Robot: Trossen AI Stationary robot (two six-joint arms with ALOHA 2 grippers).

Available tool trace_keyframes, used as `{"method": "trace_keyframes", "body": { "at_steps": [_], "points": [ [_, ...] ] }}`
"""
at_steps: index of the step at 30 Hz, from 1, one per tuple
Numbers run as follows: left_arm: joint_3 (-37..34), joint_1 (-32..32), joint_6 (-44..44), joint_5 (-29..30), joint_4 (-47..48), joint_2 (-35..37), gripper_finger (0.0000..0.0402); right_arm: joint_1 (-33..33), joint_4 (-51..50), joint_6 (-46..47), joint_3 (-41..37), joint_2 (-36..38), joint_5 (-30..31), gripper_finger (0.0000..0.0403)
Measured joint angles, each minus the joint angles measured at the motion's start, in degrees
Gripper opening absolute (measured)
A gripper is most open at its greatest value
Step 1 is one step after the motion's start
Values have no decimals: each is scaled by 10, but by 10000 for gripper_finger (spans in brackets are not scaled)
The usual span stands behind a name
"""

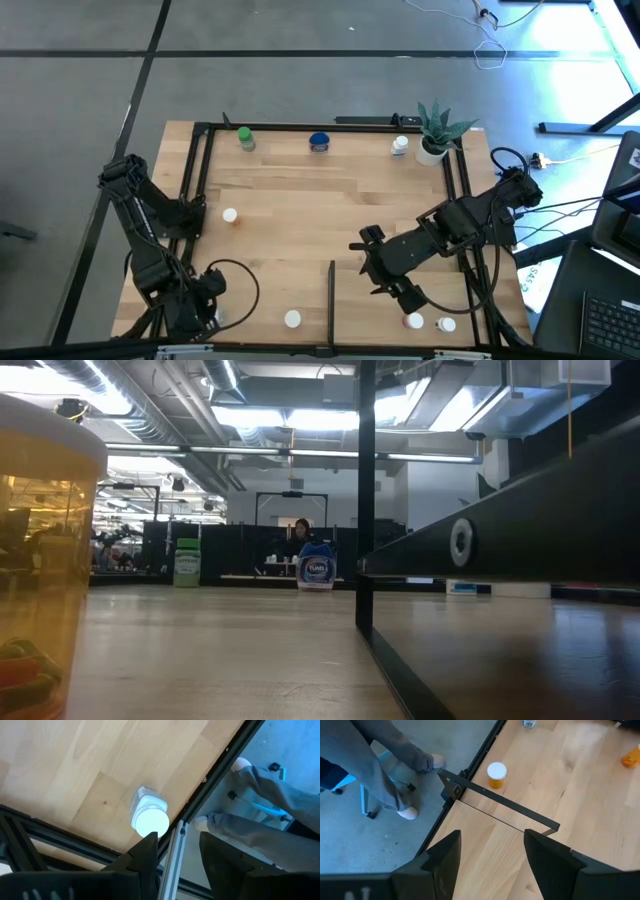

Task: Pick and place medicine bottles onto shelf by color
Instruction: Put the bottom left white pill bottle onto the shelf

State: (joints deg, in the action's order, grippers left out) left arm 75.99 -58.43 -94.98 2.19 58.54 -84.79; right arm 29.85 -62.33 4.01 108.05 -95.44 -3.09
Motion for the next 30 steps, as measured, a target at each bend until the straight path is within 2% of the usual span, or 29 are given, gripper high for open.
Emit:
{"method": "trace_keyframes", "body": {
  "at_steps": [9, 15, 25, 27, 30],
  "points": [
    [0, -11, 2, 28, 1, 0, 140, 0, 0, 0, 0, 0, 0, 218],
    [0, -32, -47, 30, -6, 0, 145, 0, 0, 0, 0, 0, 0, 218],
    [0, -33, -19, 31, 1, 0, 148, 0, 0, 0, 0, 0, 0, 218],
    [0, -33, -19, 31, 2, 0, 158, 0, 0, 0, 0, 0, 0, 218],
    [0, -33, -19, 31, 8, 0, 195, 0, 0, 0, 0, 0, 0, 218]
  ]
}}
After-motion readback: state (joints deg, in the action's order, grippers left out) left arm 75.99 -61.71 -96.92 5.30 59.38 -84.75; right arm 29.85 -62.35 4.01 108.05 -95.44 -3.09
